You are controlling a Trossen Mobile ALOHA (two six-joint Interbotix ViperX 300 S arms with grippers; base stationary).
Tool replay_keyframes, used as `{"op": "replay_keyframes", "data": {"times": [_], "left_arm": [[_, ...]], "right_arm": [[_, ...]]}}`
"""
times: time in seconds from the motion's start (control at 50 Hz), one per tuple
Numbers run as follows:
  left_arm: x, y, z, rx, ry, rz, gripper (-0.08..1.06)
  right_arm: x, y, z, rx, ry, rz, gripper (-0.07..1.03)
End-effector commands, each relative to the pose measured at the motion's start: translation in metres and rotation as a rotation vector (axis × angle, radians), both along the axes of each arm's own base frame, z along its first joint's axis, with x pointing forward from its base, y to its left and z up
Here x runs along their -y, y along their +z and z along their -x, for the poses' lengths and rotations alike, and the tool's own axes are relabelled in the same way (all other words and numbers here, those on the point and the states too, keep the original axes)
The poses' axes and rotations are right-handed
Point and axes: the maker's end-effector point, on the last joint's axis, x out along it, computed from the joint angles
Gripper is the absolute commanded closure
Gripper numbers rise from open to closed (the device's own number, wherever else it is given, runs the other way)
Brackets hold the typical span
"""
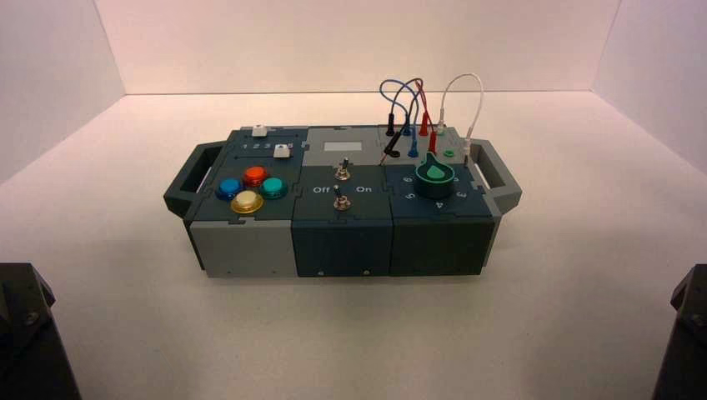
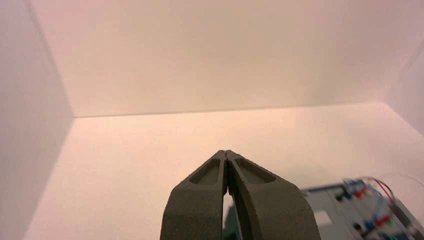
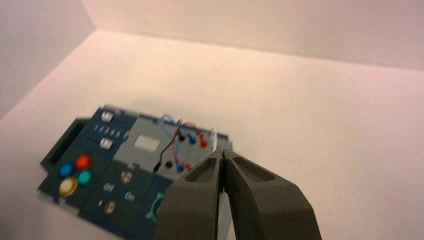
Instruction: Move the bottom slider to position 4.
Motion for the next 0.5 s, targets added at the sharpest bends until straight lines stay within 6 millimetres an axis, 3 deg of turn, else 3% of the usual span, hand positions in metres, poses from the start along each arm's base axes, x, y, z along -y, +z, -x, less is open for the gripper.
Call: {"op": "replay_keyframes", "data": {"times": [0.02,0.28,0.5], "left_arm": [[0.008,0.009,-0.005,-0.001,-0.026,0.003,1.01],[0.018,-0.011,-0.013,-0.102,-0.057,-0.016,1.01],[0.023,-0.026,-0.018,-0.18,-0.064,-0.021,1.01]], "right_arm": [[-0.013,0.006,-0.004,-0.02,0.038,-0.007,0.99],[-0.036,-0.012,-0.002,-0.104,0.113,0.006,0.99],[-0.043,-0.019,0.0,-0.142,0.129,-0.002,0.99]]}}
